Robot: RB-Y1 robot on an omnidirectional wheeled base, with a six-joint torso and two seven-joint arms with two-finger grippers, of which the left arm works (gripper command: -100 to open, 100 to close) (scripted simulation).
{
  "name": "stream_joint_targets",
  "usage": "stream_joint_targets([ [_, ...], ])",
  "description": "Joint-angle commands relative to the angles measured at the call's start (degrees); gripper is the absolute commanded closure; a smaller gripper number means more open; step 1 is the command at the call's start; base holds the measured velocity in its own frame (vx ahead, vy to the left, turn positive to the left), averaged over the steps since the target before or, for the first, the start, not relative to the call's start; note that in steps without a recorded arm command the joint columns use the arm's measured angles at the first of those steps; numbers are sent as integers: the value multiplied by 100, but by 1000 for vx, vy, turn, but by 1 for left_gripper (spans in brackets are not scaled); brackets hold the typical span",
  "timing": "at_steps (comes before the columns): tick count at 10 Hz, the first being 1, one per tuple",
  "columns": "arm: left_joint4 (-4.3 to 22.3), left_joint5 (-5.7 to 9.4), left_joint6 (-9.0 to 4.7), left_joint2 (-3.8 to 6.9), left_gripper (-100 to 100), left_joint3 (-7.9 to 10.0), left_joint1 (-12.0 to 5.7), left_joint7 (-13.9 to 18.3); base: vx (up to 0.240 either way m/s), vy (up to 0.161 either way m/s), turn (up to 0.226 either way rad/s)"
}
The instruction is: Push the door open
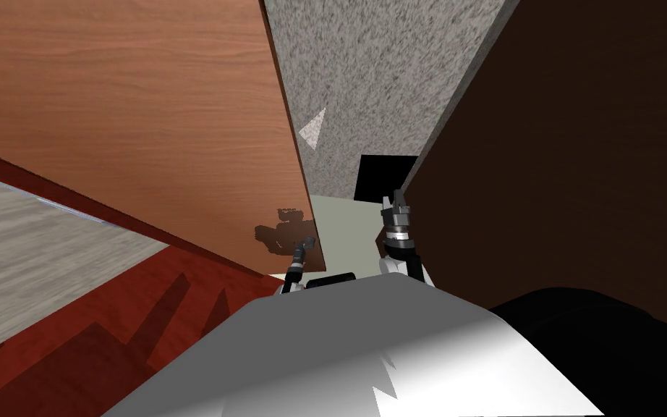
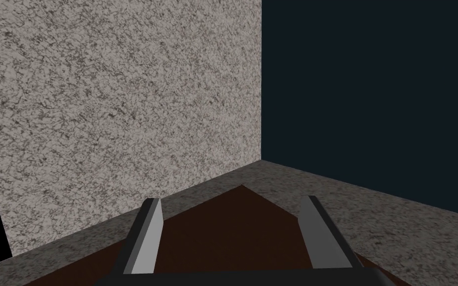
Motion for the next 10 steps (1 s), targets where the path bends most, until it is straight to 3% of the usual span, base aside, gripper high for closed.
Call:
stream_joint_targets([
  [1,1,54,-25,28,100,168,-49,-41,129,-125,70],
  [10,197,280,-16,-211,100,820,-217,-226,168,-116,76],
])
